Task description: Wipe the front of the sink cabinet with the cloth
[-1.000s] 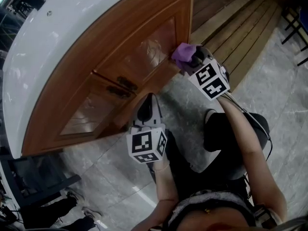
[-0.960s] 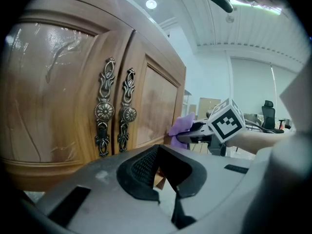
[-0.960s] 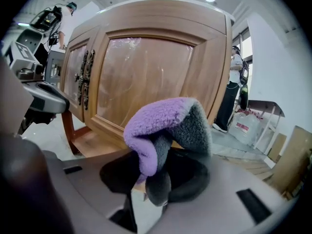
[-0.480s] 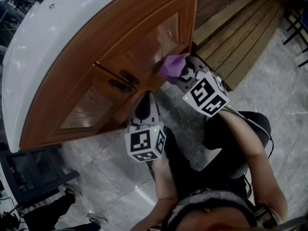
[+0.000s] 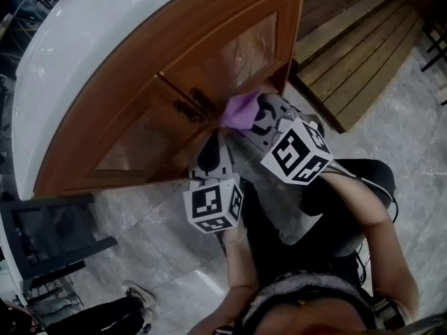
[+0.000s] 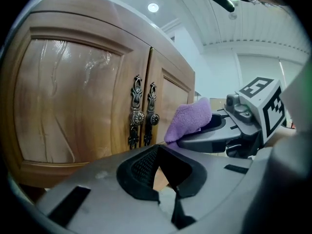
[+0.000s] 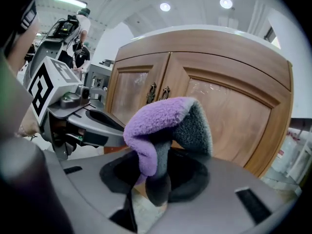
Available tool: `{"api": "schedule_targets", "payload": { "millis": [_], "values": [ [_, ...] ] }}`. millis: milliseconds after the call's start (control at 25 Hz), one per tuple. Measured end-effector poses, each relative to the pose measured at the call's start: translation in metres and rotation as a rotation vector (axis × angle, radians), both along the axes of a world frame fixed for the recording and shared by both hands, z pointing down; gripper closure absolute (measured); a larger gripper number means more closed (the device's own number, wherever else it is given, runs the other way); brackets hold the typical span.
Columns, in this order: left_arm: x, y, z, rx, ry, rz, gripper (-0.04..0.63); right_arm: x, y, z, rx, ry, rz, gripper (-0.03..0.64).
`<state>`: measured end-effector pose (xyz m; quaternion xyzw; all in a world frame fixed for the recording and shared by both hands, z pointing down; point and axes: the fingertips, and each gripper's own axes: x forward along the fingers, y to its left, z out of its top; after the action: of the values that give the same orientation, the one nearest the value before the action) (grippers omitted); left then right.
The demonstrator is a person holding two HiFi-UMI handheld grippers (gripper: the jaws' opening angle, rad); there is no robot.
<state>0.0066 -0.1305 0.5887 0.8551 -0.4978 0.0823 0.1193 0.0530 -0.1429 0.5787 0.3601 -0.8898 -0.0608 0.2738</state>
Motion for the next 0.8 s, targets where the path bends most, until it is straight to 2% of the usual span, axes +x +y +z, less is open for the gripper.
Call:
{"api": "schedule_targets", "payload": {
  "millis": [800],
  "values": [
    [-0.007,0.002,-0.002,0.012,-0.006,-0.040,0.595,-0.023,0.011,-0.016,0.031,0.000,-0.040,0.430]
  ]
}}
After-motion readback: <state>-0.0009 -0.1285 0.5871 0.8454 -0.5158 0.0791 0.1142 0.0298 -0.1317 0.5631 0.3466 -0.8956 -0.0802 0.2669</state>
